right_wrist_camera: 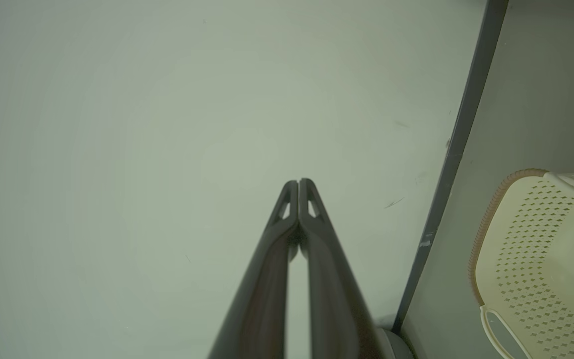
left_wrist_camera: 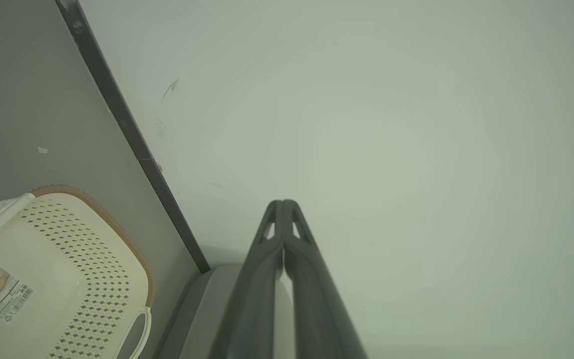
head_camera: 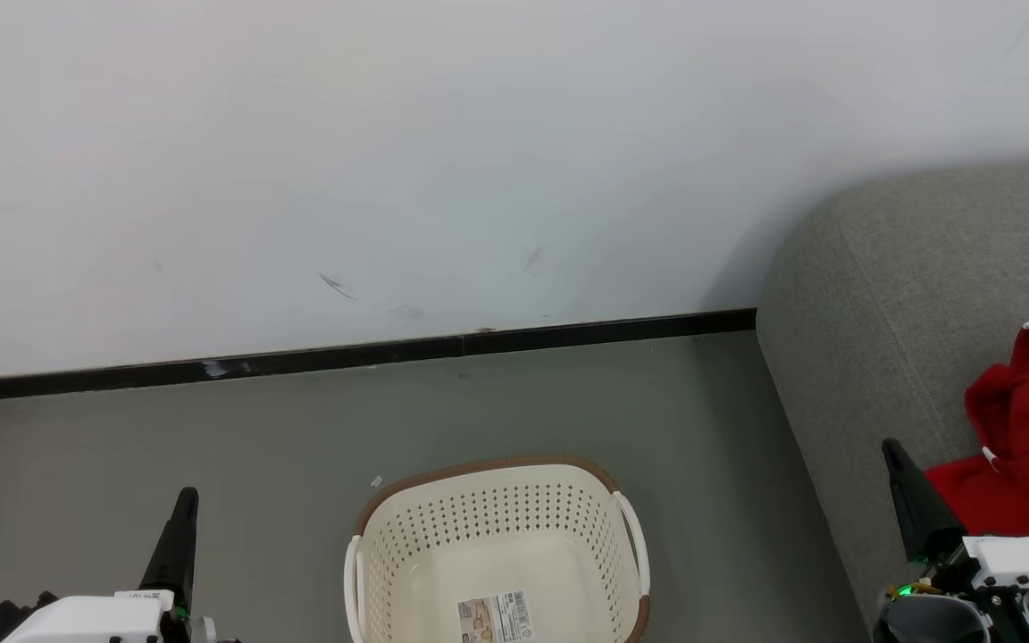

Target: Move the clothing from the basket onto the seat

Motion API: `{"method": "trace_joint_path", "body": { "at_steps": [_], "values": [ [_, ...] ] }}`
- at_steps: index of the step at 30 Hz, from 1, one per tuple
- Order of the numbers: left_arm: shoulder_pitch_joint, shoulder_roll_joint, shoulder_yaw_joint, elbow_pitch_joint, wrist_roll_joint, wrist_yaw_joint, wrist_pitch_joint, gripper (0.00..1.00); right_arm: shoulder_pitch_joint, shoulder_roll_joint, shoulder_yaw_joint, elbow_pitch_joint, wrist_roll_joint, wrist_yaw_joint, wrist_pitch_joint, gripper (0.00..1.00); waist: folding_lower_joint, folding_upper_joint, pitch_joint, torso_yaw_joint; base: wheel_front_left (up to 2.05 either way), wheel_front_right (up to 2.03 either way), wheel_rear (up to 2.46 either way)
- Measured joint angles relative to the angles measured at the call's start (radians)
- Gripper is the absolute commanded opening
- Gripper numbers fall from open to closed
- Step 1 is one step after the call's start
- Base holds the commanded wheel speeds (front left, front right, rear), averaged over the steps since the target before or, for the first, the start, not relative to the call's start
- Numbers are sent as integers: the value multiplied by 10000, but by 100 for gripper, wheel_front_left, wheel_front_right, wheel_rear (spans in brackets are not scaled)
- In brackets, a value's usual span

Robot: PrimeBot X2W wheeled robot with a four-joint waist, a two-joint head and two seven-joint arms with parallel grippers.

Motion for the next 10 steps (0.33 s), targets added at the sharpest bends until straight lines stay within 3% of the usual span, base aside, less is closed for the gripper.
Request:
{"method": "trace_joint_path", "body": {
  "at_steps": [10],
  "values": [
    [0, 0, 0, 0, 0, 0, 0, 0, 0, 0, 0, 0, 0, 2, 0, 0, 0, 0, 0, 0, 0, 0, 0]
  ]
}}
